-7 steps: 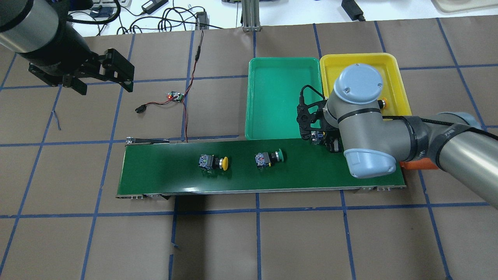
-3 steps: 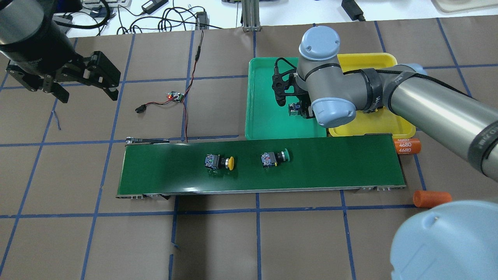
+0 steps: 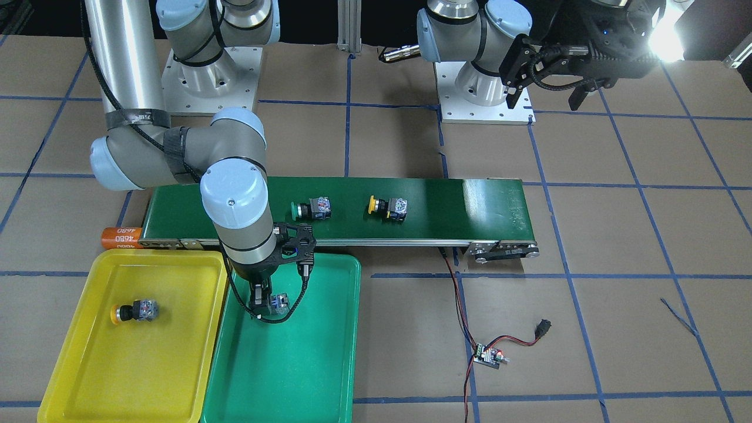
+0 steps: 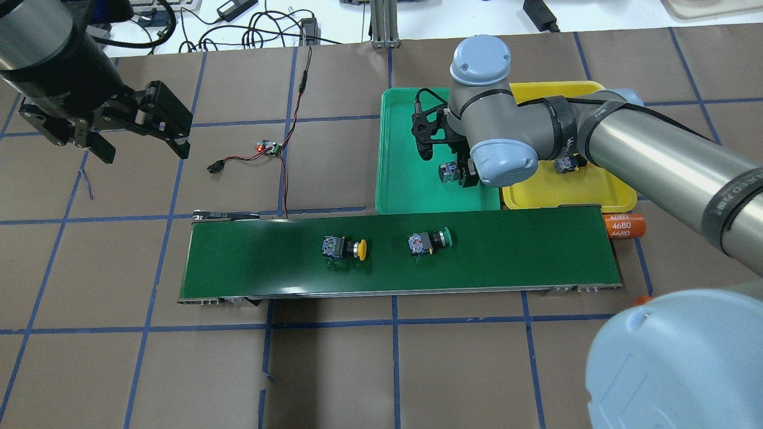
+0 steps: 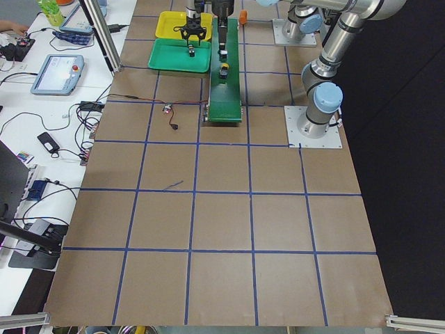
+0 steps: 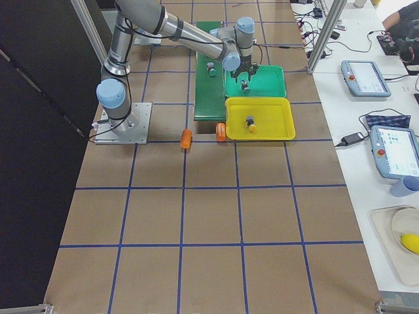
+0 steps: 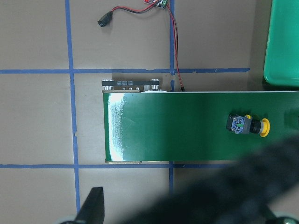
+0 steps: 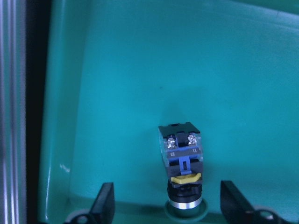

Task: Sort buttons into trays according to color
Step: 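Carry the green button into the green tray and open the right gripper, then return the right gripper to the belt end and wait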

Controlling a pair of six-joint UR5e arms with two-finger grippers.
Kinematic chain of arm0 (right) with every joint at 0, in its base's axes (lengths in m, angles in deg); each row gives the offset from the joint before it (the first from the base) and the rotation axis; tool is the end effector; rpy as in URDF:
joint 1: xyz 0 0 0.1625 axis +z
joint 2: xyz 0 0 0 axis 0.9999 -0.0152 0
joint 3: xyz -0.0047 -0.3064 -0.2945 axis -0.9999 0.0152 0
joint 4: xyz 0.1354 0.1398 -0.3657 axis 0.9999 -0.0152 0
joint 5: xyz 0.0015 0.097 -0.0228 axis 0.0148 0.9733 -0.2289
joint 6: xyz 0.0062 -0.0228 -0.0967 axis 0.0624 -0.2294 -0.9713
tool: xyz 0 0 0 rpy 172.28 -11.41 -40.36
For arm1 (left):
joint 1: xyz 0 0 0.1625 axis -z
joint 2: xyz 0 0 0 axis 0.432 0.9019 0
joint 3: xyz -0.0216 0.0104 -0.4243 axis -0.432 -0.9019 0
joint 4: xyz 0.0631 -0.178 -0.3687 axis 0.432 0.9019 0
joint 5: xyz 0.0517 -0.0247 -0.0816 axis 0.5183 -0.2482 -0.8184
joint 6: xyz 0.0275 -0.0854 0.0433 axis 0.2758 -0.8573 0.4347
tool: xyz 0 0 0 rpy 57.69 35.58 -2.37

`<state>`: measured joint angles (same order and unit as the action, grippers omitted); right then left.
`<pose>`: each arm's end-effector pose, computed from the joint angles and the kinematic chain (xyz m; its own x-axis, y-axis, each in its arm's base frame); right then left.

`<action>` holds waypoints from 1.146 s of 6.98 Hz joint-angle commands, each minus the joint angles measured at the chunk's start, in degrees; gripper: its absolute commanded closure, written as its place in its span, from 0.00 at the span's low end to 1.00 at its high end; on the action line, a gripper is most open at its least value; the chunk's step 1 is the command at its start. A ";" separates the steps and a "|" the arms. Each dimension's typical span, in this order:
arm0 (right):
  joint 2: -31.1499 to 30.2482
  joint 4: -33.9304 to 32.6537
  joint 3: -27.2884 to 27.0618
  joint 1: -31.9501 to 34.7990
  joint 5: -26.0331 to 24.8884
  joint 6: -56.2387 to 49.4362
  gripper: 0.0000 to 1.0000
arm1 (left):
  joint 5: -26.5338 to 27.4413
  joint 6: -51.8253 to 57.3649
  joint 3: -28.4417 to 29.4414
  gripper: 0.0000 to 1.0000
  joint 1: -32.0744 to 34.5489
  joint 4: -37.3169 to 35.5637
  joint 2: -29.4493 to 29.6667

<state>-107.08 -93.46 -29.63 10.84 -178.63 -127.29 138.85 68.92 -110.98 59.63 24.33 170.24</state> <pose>0.2352 -0.5925 0.2320 0.1138 -0.9907 0.0745 -0.9931 -0.1113 0.0375 -0.0968 -0.4479 0.5438 -0.9999 -0.0136 0.0058 -0.0135 0.9999 0.0079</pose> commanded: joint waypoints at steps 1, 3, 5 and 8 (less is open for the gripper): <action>-4.69 3.77 -3.29 -1.34 0.03 -0.50 0.00 | -0.22 0.56 -1.14 0.00 -0.23 -2.49 -0.07; -15.31 3.27 -14.33 -5.02 -0.66 -3.73 0.00 | -0.04 0.22 -1.40 0.00 -0.23 -5.50 0.11; -23.15 1.79 -25.50 -13.27 0.38 -6.30 0.00 | -0.04 -0.05 -1.40 0.00 -0.23 -5.59 0.20; -22.92 -6.48 -29.68 -14.27 2.75 -7.27 0.00 | -0.48 -0.05 -1.32 0.00 -0.32 -6.29 0.29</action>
<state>-130.04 -97.87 -58.23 -3.17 -177.03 -134.34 138.49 68.88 -112.34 59.37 18.56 170.47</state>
